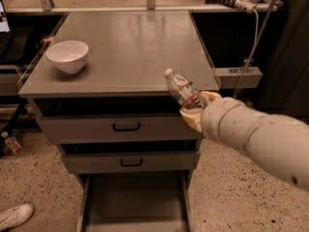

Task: Pick water bottle from bottom drawer and place on counter

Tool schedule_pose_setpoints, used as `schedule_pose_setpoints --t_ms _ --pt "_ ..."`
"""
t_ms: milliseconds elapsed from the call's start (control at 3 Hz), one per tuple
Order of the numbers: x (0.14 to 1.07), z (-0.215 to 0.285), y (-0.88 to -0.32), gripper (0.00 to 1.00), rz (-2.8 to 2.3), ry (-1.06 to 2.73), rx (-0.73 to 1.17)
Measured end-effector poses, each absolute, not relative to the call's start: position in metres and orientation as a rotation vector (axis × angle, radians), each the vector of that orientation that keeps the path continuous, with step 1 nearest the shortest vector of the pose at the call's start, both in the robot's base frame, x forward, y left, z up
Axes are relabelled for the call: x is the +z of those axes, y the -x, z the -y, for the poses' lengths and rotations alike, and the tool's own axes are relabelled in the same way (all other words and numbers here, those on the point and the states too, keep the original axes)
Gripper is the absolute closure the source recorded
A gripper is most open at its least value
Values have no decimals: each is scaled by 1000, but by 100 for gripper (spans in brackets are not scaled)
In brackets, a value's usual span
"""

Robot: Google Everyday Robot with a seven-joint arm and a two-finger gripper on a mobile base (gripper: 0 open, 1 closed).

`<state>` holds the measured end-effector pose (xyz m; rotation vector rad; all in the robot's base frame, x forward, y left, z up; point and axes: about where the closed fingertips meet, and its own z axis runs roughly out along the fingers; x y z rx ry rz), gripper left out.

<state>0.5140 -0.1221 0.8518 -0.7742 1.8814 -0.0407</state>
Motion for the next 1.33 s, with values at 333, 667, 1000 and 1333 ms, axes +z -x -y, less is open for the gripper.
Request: schedule_pose_setpoints --t_ms 333,667,1000,1333 --pt "857 121 -548 100 -1883 792 0" --pt "862 116 -583 100 -1887 836 15" --pt "876 108 -618 100 -1883 884 1" --pt "898 94 -651 100 -1868 941 -35"
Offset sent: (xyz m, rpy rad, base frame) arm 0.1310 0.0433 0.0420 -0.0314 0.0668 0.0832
